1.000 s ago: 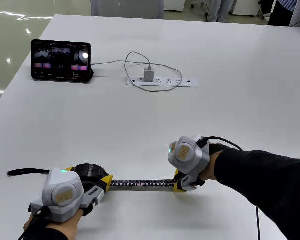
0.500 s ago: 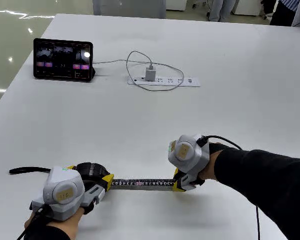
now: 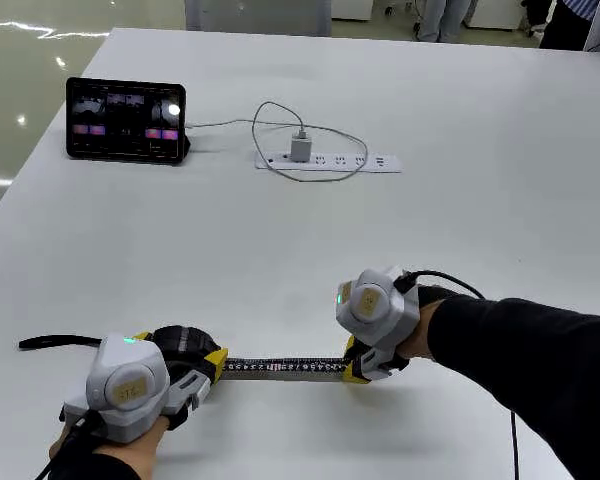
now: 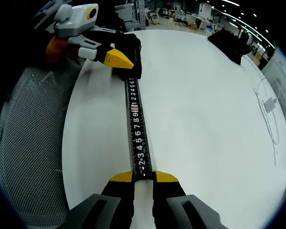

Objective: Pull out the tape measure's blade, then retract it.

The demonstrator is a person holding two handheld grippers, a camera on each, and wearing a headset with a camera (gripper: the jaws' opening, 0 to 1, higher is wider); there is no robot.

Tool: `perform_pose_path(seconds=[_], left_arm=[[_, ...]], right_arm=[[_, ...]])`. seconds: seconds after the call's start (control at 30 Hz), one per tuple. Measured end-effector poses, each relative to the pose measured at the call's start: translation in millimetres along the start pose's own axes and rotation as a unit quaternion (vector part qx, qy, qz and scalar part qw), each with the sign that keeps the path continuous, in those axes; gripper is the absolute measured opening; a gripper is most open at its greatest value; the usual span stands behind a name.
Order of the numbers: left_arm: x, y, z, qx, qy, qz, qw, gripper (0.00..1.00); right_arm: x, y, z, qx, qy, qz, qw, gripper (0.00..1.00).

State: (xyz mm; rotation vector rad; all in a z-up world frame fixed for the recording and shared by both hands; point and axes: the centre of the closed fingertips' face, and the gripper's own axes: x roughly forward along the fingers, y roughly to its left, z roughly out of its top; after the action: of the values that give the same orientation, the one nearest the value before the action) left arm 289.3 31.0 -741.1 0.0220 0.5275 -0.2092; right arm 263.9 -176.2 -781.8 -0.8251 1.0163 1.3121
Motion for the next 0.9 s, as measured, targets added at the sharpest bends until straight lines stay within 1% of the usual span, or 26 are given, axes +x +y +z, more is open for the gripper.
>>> perform_pose_path(seconds=[0.9], left_arm=[[0.2, 0.3, -0.6, 0.000, 0.000, -0.001, 1.0000, 0.59]], right_arm=[[3.1, 1.0, 7.6, 0.003, 0.002, -0.002, 1.0000, 0.10]])
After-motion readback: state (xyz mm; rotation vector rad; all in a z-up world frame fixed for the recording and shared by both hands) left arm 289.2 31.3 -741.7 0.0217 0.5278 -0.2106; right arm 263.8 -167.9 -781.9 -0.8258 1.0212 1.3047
